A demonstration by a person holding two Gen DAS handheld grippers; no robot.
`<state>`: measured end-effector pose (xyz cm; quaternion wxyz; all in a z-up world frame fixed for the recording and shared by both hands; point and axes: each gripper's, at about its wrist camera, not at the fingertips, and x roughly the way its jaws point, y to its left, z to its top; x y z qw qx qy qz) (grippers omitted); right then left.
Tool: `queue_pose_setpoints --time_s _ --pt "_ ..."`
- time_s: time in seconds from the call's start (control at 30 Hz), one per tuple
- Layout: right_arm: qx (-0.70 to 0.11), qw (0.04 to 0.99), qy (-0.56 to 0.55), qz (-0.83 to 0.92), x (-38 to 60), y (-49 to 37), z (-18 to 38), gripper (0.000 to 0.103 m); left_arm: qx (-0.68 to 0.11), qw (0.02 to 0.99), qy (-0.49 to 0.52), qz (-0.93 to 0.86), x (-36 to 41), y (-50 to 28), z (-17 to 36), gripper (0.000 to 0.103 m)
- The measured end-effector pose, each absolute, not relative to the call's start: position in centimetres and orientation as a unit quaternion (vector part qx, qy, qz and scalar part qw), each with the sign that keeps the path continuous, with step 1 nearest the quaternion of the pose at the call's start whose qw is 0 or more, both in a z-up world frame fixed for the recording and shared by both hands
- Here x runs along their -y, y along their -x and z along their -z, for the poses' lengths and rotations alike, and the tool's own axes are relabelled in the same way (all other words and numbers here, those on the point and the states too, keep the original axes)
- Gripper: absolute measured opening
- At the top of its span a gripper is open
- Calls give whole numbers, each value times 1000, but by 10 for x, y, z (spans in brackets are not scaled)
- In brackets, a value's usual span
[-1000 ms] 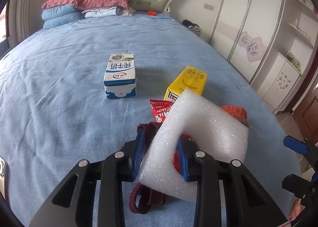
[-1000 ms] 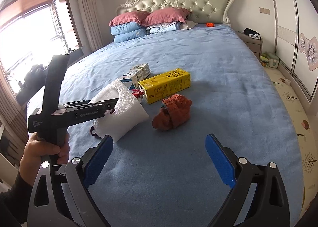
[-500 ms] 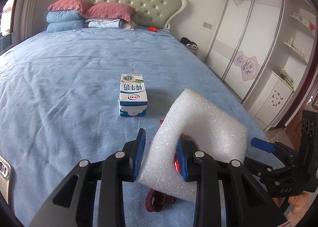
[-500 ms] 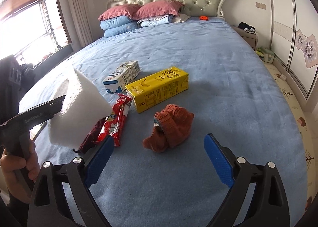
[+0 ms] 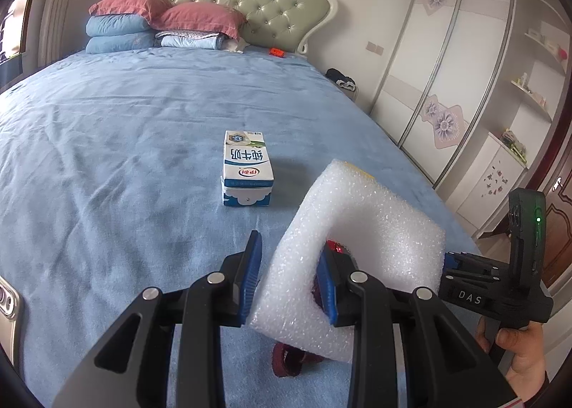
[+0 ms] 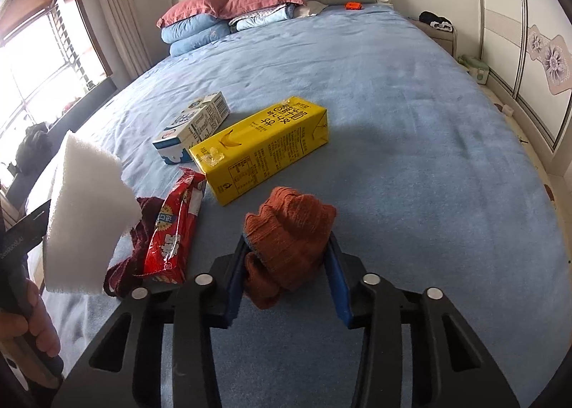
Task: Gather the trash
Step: 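Grasp the brown knit glove with the right gripper while the left gripper holds the foam, then carry the foam and glove over the yellow bin and open both grippers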
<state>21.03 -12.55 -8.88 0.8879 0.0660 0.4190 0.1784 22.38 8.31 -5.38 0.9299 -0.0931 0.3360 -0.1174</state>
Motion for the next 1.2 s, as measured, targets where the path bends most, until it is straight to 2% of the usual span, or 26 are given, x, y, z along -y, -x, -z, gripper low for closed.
queue_pose_setpoints --time_s 0.07,0.47,0.9,1.2 --pt "-421 884 -84 -186 133 -209 88 34 -336 929 94 119 -81 -222 53 31" --pt "-374 895 -132 -205 208 -128 61 34 -354 918 66 168 -22 -195 43 31" --pt "-337 919 -170 -113 352 -31 57 34 -392 878 14 275 132 -164 53 31" --pt "-338 909 -244 -12 456 30 100 35 -437 831 -37 343 259 -157 78 31"
